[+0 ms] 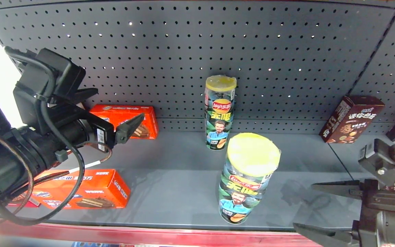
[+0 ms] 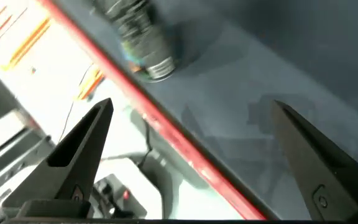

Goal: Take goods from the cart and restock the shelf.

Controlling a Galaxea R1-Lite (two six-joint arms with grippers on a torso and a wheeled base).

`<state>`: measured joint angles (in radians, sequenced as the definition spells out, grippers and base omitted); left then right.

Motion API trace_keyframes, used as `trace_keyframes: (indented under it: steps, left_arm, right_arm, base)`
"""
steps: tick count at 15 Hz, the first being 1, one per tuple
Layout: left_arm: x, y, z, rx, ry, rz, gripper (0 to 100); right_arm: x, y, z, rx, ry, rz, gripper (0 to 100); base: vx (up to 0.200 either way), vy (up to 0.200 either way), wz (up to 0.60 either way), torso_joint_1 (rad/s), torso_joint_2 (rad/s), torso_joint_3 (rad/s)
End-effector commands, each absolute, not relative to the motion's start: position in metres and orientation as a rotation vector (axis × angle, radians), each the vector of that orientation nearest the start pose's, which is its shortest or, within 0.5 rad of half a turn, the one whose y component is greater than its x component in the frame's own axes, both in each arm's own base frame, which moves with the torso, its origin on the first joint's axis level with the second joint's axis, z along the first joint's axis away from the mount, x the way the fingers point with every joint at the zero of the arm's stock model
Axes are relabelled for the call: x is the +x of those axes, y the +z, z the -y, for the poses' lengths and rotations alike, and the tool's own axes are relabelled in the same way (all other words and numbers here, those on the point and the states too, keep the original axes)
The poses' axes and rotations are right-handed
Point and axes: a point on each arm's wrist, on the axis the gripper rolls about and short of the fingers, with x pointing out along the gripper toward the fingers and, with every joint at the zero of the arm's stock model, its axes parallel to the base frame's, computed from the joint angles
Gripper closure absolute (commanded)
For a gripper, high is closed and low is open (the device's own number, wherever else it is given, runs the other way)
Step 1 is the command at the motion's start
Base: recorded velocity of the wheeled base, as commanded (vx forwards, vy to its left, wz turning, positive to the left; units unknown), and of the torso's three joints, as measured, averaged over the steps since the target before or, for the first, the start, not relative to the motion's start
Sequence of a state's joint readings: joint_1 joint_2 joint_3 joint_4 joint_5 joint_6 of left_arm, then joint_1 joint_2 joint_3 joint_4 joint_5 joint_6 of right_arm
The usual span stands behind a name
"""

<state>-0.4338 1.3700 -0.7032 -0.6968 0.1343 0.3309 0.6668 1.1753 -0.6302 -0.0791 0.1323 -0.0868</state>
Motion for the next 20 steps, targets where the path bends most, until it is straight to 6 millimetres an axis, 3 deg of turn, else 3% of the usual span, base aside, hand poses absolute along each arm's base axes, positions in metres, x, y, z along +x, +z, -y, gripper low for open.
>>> trace_keyframes:
  steps: [1,9,14,20]
  left_arm:
    - [0.207,0.247,0.092,0.322,-0.291,0.073,0]
    - [0.208,0.247,0.093,0.322,-0.293,0.072,0]
    - [0.210,0.246,0.094,0.319,-0.291,0.082,0]
    - [0.210,0.246,0.094,0.319,-0.291,0.082,0]
  right_arm:
    - [0.131,0.197,-0.112,-0.236,0.834,-0.465,0]
    - [0.143,0.187,-0.131,-0.262,0.869,-0.509,0]
    - [0.166,0.189,-0.148,-0.258,0.855,-0.513,0]
    - [0.183,0.191,-0.144,-0.241,0.793,-0.513,0]
  base:
    - [0.000,0.000,0.00,0.000,0.00,0.000]
    - [0.000,0.000,0.00,0.000,0.00,0.000]
    - [0.000,0.000,0.00,0.000,0.00,0.000]
    - [0.000,0.000,0.00,0.000,0.00,0.000]
